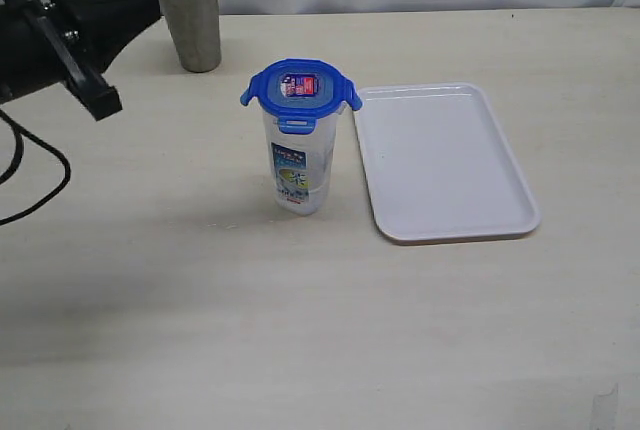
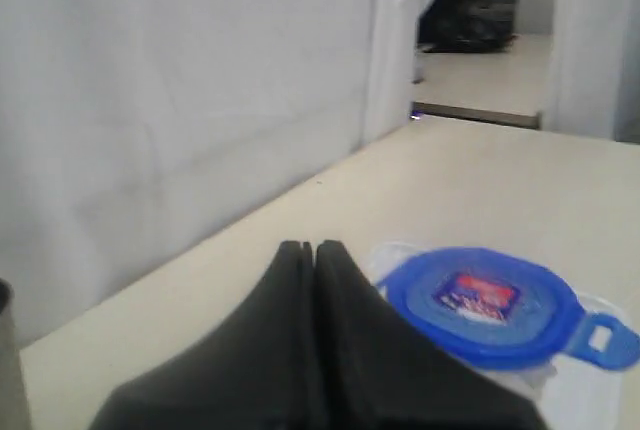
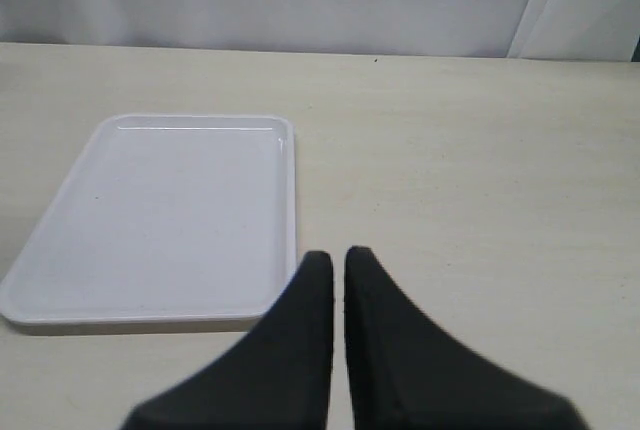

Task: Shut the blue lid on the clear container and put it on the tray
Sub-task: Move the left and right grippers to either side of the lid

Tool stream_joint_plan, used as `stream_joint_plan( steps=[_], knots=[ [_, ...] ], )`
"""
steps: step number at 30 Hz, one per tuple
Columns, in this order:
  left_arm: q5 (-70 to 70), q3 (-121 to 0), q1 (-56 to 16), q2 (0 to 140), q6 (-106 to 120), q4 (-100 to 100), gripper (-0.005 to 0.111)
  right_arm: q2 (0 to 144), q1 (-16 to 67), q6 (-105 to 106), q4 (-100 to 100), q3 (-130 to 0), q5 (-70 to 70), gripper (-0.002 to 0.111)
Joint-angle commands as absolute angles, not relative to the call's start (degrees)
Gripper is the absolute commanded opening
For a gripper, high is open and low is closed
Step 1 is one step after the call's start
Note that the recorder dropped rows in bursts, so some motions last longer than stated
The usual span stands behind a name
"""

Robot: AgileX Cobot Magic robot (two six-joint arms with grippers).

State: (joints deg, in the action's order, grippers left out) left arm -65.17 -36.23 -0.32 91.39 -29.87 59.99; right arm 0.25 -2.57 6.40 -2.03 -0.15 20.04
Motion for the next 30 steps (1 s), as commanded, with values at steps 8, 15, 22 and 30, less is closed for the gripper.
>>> stream_joint_plan(
  steps=[8, 15, 22, 30],
  knots=[
    [-69.96, -43.12, 2.54, 103.63, -33.06, 80.3, 0.0, 0.0, -2.55, 5.36, -11.05, 0.0, -17.28, 0.004],
    [-69.96, -43.12, 2.54, 104.64, -32.84, 80.3, 0.0, 0.0, -2.55, -12.66, -10.83, 0.0, -28.49, 0.004],
    [-69.96, -43.12, -0.38, 105.72, -32.95, 80.3, 0.0, 8.72, -2.55, -12.66, -9.36, -6.01, -25.14, 0.005],
    [-69.96, -43.12, -2.68, 108.26, -32.83, 79.79, 0.0, 34.94, -2.55, -30.47, 16.3, -16.89, -24.71, 0.005]
  ],
)
